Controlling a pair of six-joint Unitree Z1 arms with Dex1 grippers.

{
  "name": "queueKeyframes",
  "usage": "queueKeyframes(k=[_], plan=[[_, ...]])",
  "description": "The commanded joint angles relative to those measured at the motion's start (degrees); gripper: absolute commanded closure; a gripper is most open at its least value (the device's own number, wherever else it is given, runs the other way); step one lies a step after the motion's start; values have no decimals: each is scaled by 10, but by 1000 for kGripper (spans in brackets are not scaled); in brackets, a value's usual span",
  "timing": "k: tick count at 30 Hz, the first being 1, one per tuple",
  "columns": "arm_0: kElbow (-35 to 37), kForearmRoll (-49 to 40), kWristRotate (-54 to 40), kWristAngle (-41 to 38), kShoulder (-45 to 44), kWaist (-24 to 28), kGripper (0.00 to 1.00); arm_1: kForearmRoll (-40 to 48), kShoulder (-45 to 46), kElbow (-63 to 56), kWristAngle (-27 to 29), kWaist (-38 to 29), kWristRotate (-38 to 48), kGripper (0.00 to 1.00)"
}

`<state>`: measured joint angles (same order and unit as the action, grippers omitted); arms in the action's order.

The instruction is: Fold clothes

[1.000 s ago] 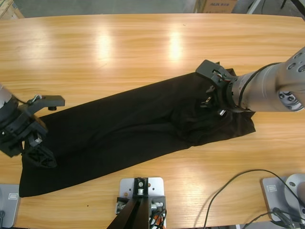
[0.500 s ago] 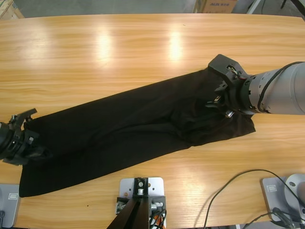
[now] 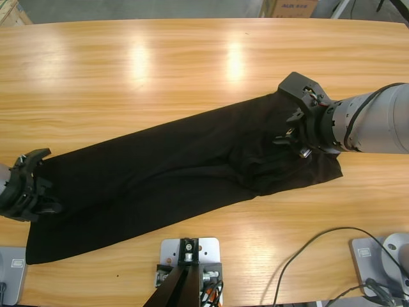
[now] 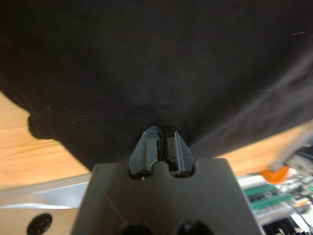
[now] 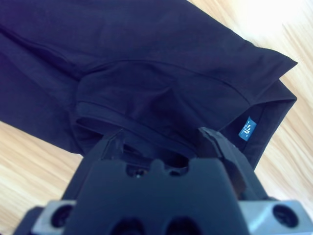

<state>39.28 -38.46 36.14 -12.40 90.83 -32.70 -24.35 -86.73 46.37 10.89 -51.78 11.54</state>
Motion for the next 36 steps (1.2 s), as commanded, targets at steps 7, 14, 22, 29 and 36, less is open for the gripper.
queueKeyframes(k=[7, 14, 22, 29, 36], plan=[[54, -115, 45, 43, 83, -50, 1000, 8, 20, -36, -9, 9, 55, 232], [59, -110, 60, 55, 121, -87, 1000, -104, 93, 45, -60, 74, 99, 0], [62, -109, 68, 62, 128, -92, 1000, -165, -14, 67, -92, 199, 104, 136], [63, -109, 68, 61, 135, -92, 1000, -97, -51, 20, -187, 255, 111, 781], [64, -108, 71, 62, 136, -92, 1000, -44, -91, -22, -243, 272, 184, 797]])
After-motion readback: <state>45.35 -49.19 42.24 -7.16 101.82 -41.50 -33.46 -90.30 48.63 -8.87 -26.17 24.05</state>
